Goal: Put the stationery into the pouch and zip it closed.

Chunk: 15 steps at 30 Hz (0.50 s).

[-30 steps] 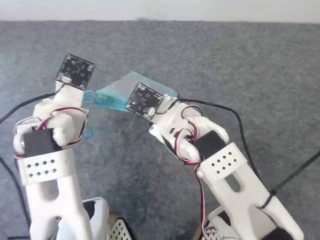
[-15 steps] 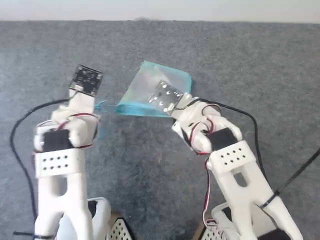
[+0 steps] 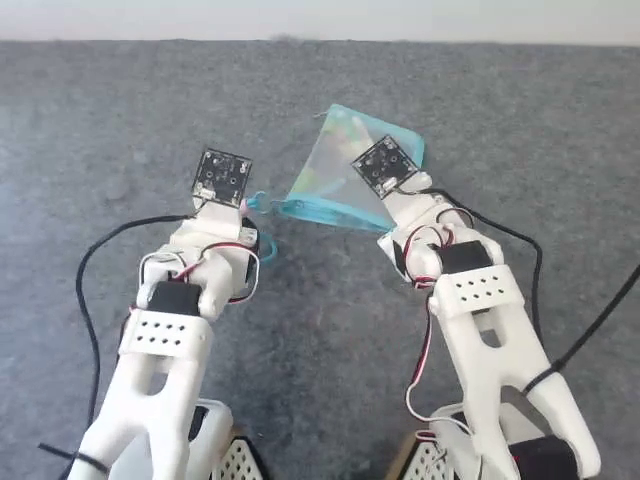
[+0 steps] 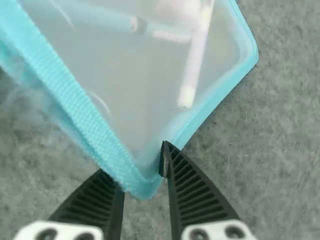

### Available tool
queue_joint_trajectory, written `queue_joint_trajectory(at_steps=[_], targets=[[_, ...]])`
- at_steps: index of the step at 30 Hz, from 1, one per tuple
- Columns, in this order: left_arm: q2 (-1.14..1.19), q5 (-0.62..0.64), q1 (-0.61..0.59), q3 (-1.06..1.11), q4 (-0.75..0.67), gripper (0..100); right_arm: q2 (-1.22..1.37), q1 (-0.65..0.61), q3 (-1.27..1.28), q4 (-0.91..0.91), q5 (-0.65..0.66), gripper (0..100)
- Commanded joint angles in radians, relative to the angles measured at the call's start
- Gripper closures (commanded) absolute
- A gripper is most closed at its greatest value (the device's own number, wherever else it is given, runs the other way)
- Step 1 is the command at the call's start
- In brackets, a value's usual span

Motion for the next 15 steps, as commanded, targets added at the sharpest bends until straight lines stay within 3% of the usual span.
queue_joint_trajectory(at_steps=[1, 6, 12, 15], targets=[[-0.020, 0.021, 0.008, 0.027, -0.072, 85, -0.005, 0.033, -0.005, 0.044, -0.058, 98.8], [-0.020, 0.021, 0.014, 0.031, -0.072, 76, -0.007, 0.039, -0.005, 0.058, -0.101, 98.3], [-0.021, 0.021, 0.014, 0.033, -0.072, 74, -0.007, 0.035, -0.003, 0.058, -0.095, 81.2], [-0.021, 0.021, 0.011, 0.039, -0.071, 74, -0.007, 0.041, -0.003, 0.053, -0.101, 80.1]])
